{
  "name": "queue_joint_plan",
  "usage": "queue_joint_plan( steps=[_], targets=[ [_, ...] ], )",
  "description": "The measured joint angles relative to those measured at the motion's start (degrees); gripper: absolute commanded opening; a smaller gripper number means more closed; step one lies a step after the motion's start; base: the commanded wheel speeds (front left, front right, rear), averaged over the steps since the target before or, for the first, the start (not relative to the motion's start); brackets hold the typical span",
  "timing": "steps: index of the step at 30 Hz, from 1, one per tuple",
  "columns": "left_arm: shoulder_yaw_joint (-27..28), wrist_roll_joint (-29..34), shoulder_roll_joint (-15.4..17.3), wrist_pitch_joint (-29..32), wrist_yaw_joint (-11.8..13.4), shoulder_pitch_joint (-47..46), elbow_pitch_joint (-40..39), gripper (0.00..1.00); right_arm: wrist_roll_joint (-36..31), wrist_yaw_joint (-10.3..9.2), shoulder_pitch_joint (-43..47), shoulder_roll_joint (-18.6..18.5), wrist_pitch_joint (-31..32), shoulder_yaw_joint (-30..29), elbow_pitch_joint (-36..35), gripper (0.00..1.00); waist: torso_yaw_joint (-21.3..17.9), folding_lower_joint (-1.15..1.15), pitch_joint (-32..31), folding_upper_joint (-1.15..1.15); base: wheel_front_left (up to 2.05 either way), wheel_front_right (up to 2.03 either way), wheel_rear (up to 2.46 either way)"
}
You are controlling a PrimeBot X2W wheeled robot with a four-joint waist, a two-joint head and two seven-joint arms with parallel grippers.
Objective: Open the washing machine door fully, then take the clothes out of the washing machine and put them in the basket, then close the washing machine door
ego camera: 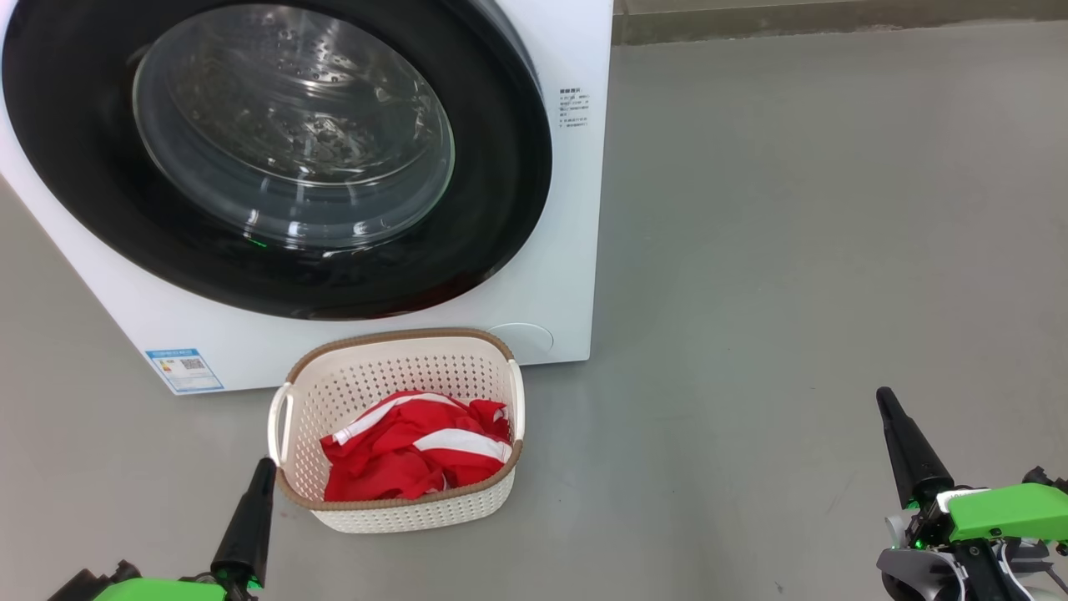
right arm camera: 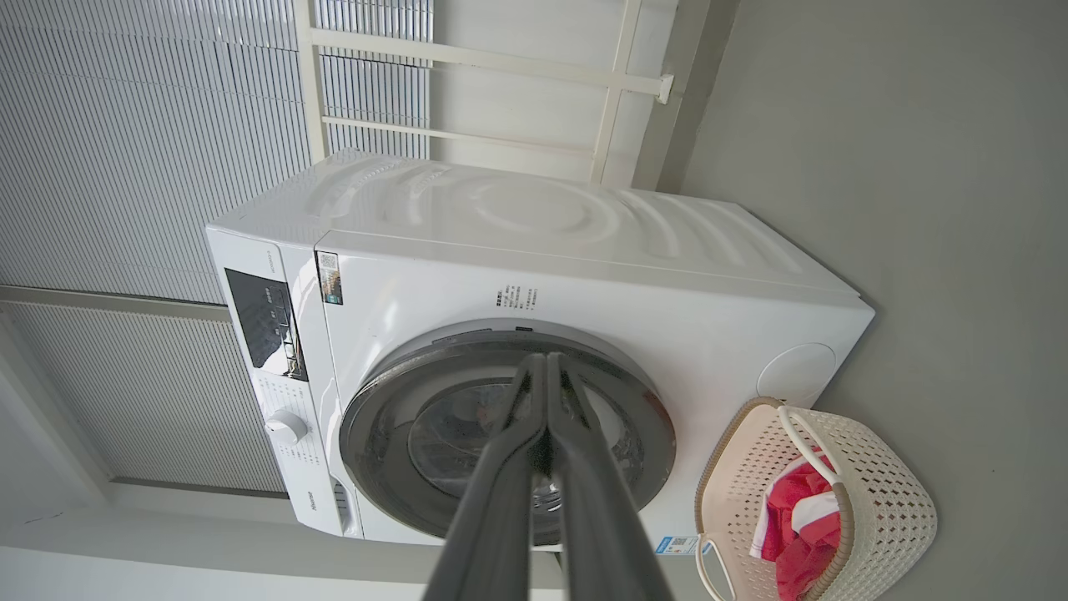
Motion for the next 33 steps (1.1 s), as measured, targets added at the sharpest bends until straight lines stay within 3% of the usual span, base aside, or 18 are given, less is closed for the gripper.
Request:
queue_joint_plan(
  steps=[33],
  targets=[
    [0.0, 0.0, 0.0, 0.0, 0.0, 0.0, 0.0, 0.00, 0.0, 0.00, 0.0, 0.0, 0.0, 0.0, 0.0, 0.00, 0.0, 0.00, 0.0, 0.00, 0.00, 0.00, 0.00]
  ],
)
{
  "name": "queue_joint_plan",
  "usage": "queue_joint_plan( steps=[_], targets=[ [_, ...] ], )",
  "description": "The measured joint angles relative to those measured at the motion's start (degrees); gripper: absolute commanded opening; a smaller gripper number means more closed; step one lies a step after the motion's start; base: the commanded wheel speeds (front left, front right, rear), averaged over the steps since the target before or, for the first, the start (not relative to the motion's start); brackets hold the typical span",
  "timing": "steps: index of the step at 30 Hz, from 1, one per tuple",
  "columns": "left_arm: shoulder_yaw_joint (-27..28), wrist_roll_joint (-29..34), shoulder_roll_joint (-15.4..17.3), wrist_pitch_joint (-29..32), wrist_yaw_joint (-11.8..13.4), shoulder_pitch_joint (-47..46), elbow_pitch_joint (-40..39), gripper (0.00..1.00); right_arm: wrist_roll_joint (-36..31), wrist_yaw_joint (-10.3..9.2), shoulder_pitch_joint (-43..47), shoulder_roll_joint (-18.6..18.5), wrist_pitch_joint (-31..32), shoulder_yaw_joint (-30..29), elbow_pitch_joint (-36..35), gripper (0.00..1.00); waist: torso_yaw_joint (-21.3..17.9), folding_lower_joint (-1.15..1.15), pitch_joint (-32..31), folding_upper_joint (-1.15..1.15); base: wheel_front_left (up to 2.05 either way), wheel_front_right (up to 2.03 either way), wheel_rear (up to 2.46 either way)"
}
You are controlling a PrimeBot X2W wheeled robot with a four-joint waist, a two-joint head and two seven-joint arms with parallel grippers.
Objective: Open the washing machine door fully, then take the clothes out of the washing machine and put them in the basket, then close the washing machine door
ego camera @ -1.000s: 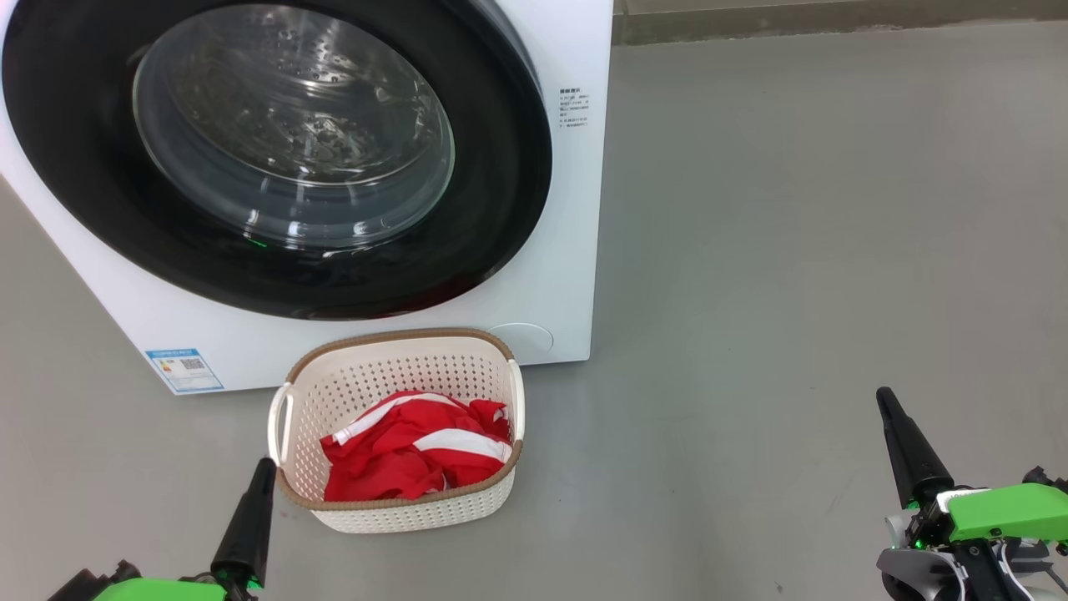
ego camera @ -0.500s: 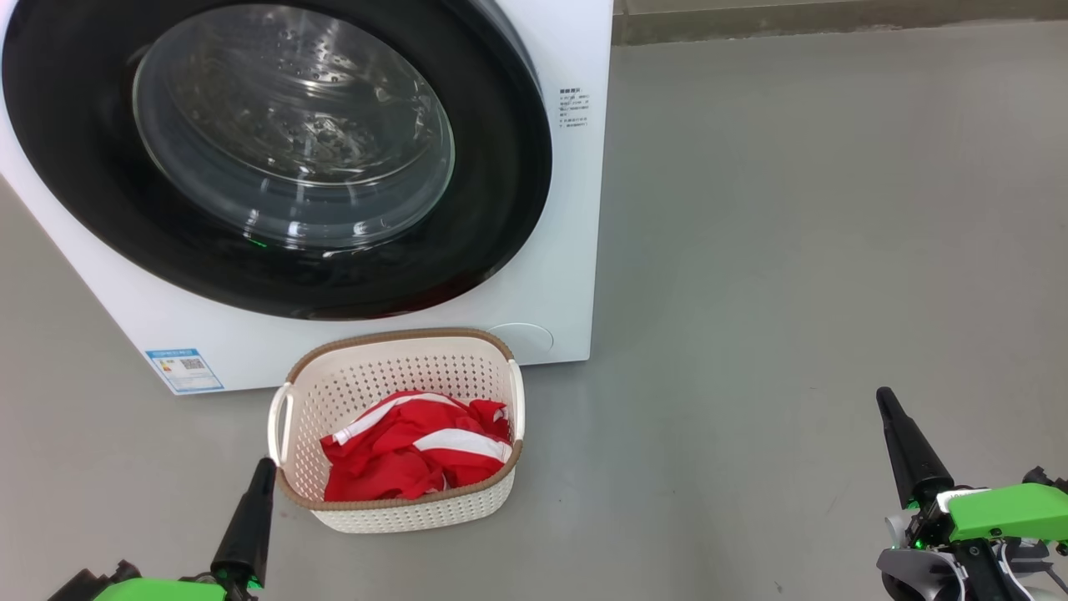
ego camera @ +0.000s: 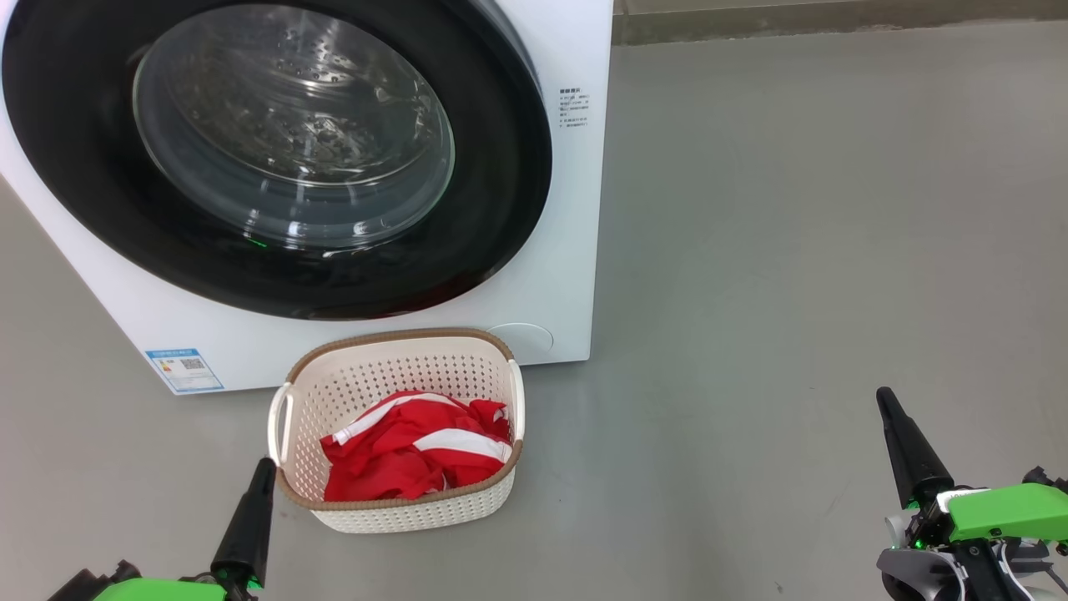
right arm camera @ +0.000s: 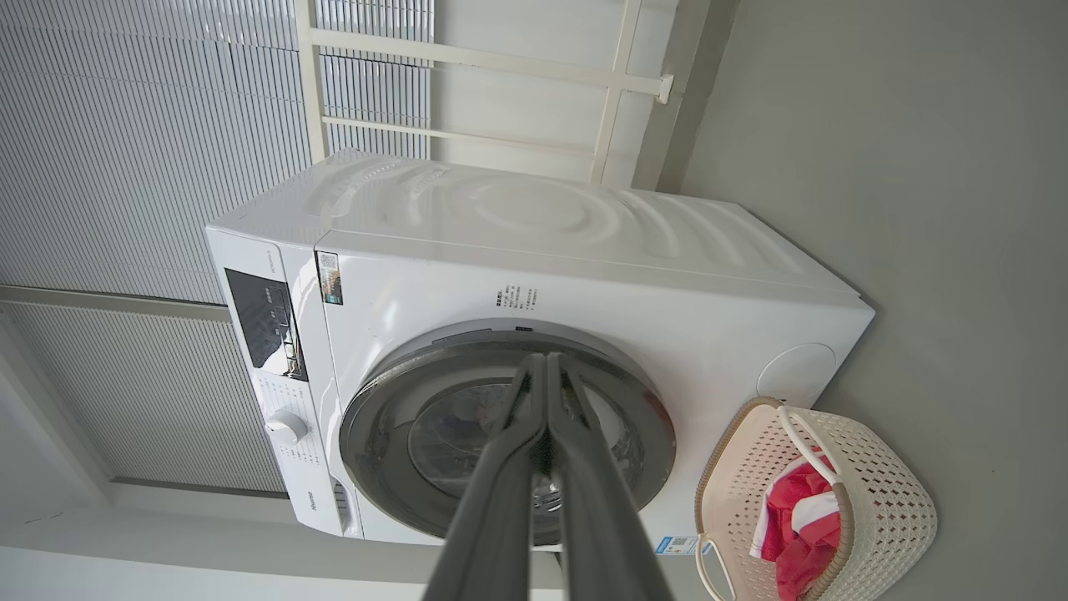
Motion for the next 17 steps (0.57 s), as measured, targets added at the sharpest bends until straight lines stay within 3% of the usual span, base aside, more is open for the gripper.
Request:
queue_joint_plan(
  steps=[17],
  targets=[
    [0.0, 0.0, 0.0, 0.0, 0.0, 0.0, 0.0, 0.00, 0.0, 0.00, 0.0, 0.0, 0.0, 0.0, 0.0, 0.00, 0.0, 0.00, 0.0, 0.00, 0.00, 0.00, 0.00]
  ],
)
